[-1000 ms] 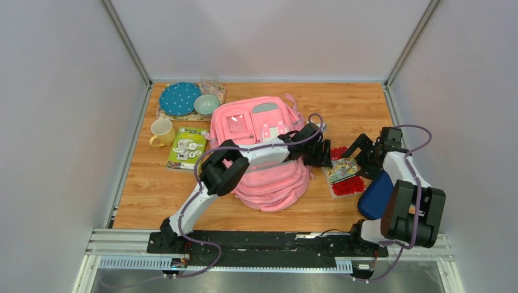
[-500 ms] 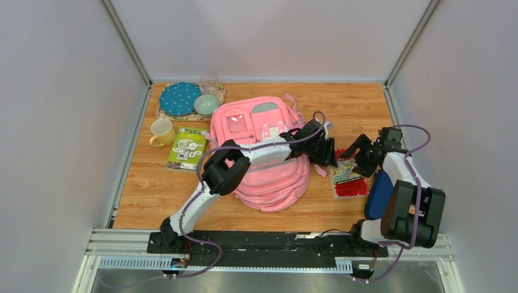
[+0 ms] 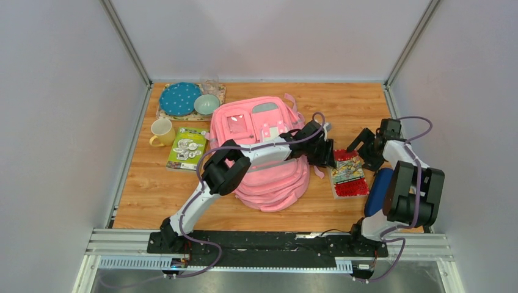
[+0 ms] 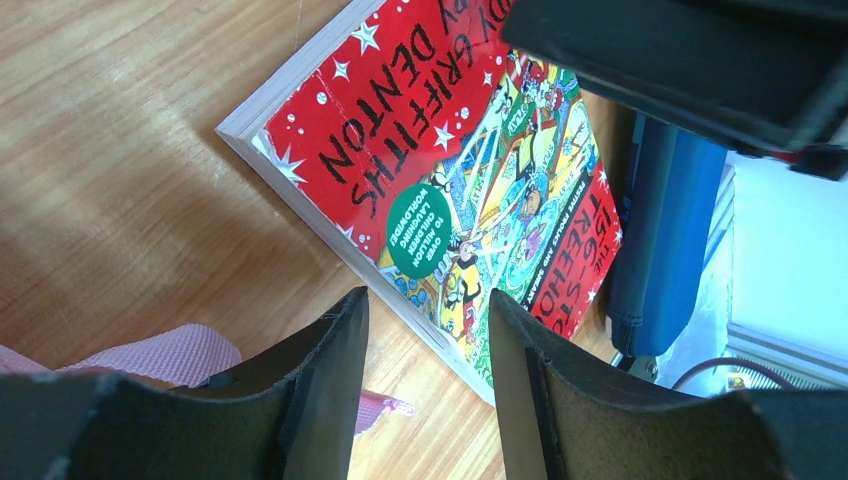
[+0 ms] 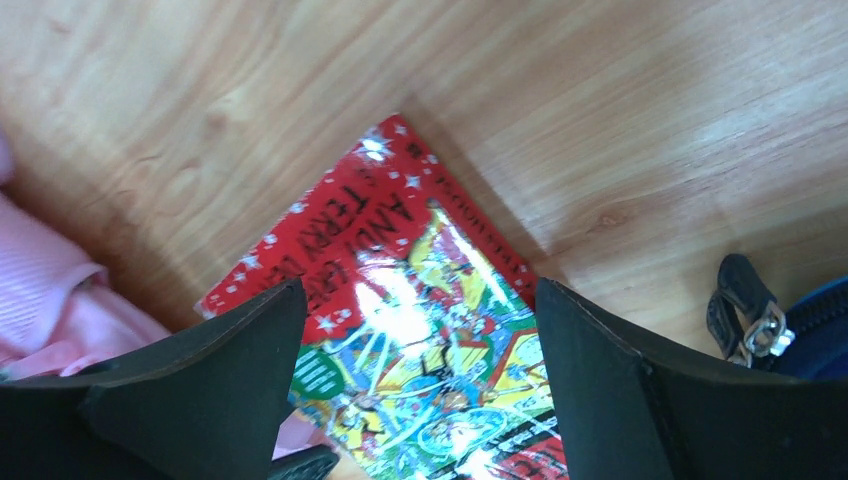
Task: Pack the student bag
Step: Pick up the book from the center of the board.
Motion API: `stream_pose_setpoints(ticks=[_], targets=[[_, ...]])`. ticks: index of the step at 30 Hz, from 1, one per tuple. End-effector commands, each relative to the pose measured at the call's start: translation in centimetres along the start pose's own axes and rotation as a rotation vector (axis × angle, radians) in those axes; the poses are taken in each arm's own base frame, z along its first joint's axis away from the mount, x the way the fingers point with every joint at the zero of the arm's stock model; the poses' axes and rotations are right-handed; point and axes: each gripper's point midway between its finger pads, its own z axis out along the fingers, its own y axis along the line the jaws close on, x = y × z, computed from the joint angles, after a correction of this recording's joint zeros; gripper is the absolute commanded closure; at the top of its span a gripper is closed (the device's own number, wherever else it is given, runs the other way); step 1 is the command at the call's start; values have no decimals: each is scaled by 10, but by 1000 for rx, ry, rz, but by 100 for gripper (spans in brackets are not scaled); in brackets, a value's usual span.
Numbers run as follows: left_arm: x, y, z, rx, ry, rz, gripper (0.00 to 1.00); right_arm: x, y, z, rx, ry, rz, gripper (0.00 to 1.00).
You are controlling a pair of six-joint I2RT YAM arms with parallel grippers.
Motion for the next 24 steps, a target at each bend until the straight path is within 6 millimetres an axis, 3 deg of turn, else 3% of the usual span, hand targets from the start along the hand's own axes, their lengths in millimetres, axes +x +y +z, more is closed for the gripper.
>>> stream_pose_setpoints(ticks=[1,5,7,8,10,18,22,24], targets=[[-7,-13,-8,30,-17,21,45,-4,-11,13,41,-6,-20,12],[-11,-21,-7,64,-19,23,45,19,5,16,-75,87,-1,16],[-9,-24,-2,84,0,20,44,25,17,13,-149,114,8,21],[-16,-37,-4,119,-3,31,44,29,21,12,-171,126,28,24],[-14,-36,2,126,18,21,44,32,34,6,-249,143,34,29],[-25,-57,-6,199,-15,33,50,50,42,0,-330,187,53,41],[-31,-70,-11,243,-35,39,62,51,41,1,-332,190,48,45],[-35,-74,-13,256,-46,41,63,53,40,2,-328,198,52,45]])
